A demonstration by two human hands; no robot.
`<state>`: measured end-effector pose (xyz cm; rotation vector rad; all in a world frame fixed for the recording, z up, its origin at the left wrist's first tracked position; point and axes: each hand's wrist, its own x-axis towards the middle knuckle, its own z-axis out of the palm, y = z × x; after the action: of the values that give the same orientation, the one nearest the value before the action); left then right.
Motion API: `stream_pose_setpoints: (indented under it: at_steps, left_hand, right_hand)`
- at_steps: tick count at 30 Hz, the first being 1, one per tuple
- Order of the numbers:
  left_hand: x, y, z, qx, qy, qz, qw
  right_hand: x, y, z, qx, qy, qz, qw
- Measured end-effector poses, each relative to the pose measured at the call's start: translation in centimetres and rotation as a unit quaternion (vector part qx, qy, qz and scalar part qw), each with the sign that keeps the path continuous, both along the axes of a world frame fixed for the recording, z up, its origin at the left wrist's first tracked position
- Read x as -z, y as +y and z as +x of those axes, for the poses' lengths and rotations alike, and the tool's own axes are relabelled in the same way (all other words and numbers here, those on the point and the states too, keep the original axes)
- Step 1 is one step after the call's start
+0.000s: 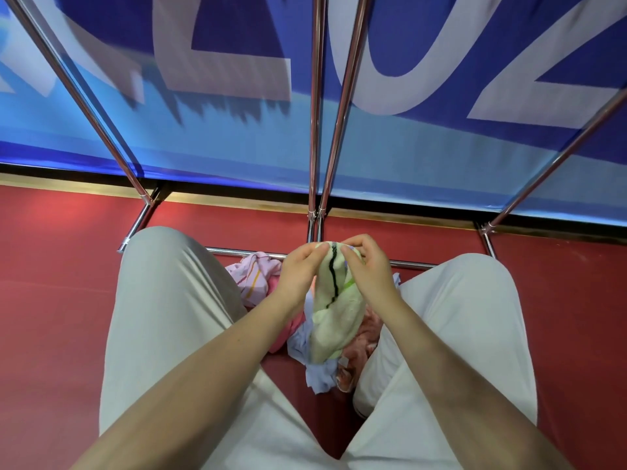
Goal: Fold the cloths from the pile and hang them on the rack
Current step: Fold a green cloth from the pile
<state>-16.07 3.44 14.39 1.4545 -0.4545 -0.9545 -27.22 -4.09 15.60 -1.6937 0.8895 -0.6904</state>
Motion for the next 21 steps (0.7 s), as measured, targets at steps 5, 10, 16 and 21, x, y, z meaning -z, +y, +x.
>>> stream_pose_setpoints:
  at_steps: [5,10,16,21]
  left_hand:
    - [-1.0,0.5,1.6,-0.093,-0.158,0.038,0.982]
    - [-1.6,0.8,3.2,-0.141,-0.203,0.076,0.966]
    - [-2.7,1.1,4.8,-0.233,-0.133,0.039,0.963]
    - [-3.5,1.8,5.9,-0.314,-0.031,-0.018,0.949]
  right_hand:
    - [1.2,0.2,0.4,-0.058,0.044,0.003,0.997]
    - [2.2,0.4,0.5,-0.076,0.067,0.028,0.994]
    - [3.7,0.8,-0.9,-0.117,0.093,0.016,0.989]
    - [5.3,0.9,-2.5,-0.125,0.179,-0.030,0.975]
